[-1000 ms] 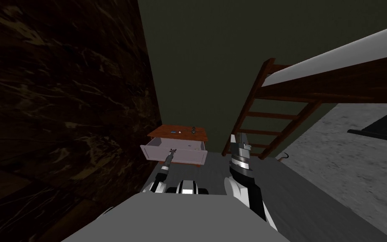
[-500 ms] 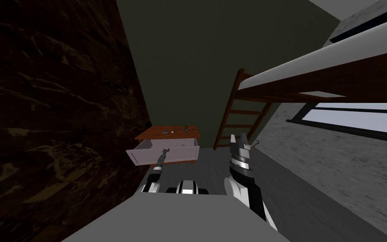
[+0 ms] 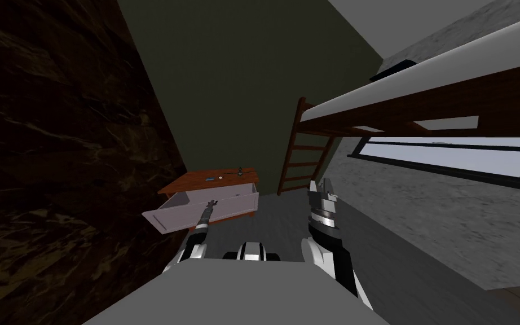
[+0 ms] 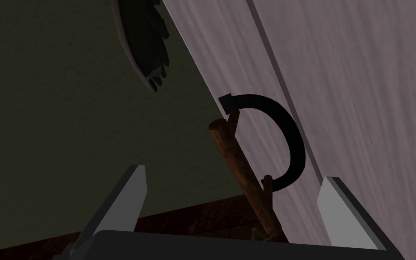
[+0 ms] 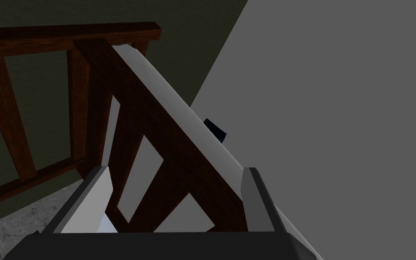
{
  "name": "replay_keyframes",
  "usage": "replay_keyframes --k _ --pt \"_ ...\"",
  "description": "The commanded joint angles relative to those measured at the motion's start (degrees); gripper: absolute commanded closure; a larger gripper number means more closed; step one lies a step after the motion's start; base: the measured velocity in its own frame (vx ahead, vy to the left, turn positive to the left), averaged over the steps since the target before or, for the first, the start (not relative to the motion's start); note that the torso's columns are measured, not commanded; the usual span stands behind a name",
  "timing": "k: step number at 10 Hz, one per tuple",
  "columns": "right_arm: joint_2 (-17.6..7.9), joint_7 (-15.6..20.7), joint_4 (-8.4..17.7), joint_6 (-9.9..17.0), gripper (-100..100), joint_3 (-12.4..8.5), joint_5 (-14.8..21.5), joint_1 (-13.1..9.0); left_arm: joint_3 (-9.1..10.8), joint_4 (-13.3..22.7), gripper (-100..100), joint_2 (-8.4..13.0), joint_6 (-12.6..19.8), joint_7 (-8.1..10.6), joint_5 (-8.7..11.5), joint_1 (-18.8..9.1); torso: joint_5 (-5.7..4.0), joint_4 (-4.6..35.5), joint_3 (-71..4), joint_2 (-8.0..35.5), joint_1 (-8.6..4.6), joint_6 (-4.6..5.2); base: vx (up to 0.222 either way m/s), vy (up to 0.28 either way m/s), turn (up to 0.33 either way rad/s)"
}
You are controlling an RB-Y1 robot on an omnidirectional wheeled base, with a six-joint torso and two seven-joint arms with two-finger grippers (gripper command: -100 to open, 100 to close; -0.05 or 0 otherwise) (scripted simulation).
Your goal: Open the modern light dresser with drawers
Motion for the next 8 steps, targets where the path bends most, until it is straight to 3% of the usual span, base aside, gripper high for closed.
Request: replay_keyframes --k 1,3,4,5,6,8 --pt "0.0 0.0 0.0 0.0 0 0.0 0.0 0.0 3.42 -4.6 -100 0.9 3.6 1.03 0.1 3.2 0.02 0.0 -0.1 -0.1 0.06 -0.02 -0.045 -0.032 -0.345" --pt "0.0 0.0 0.0 0.0 0 0.0 0.0 0.0 3.92 -3.0 -100 0.9 3.6 1.03 0.1 3.2 -0.01 0.0 0.0 0.0 -0.07 0.01 -0.039 -0.022 -0.143" --pt "0.0 0.0 0.0 0.0 0 0.0 0.0 0.0 3.92 -5.7 -100 0.9 3.6 1.03 0.1 3.2 0.0 0.0 0.0 0.0 0.0 -0.01 -0.01 -0.002 0.041" --pt "0.0 0.0 0.0 0.0 0 0.0 0.0 0.0 3.92 -6.0 -100 0.9 3.6 1.03 0.1 3.2 0.01 0.0 -0.1 -0.1 0.03 0.03 0.0 0.0 0.0" --pt "0.0 0.0 0.0 0.0 0 0.0 0.0 0.0 6.8 -7.9 -100 1.9 5.6 1.78 0.2 4.7 0.01 0.0 -0.1 -0.1 0.01 0.04 -0.034 -0.026 -0.362" --pt "0.0 0.0 0.0 0.0 0 0.0 0.0 0.0 7.09 -8.7 -100 1.9 5.6 1.78 0.2 4.7 -0.05 0.1 0.1 0.1 -0.15 0.08 -0.048 -0.029 -0.152"
